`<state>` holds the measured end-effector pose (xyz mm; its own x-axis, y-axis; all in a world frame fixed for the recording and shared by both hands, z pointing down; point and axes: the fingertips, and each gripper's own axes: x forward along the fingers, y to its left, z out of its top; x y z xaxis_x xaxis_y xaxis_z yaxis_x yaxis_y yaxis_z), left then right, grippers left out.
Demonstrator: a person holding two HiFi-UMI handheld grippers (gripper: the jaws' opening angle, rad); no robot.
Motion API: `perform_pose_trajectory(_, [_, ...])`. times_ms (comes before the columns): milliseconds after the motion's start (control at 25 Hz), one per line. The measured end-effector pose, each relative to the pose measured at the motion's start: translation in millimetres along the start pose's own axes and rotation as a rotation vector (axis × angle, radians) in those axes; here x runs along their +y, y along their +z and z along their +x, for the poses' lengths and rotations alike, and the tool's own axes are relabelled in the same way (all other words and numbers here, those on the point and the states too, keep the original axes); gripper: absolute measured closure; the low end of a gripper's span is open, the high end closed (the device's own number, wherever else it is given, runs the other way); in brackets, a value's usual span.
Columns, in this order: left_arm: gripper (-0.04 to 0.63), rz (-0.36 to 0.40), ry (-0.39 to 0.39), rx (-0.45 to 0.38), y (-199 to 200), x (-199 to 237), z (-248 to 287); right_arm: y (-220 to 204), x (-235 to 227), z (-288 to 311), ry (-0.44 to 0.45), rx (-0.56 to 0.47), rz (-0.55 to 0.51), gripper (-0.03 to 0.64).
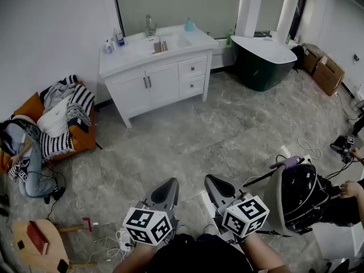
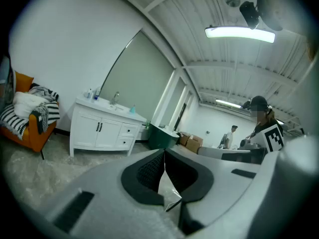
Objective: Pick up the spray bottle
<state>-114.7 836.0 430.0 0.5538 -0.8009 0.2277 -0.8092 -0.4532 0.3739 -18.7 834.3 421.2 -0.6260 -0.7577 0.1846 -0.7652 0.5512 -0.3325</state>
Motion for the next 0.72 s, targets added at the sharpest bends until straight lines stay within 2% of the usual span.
perform_pose_trajectory(400, [0.589, 0.024, -0.04, 0.013, 14, 39, -9, -2, 18, 37, -0.029, -0.02, 0.052, 0.611])
perform_pose_trajectory(720, [0.589, 0.018, -0.052, 0.025, 14, 48, 6, -3, 7, 54, -0.046, 0.01, 0.033, 0.611])
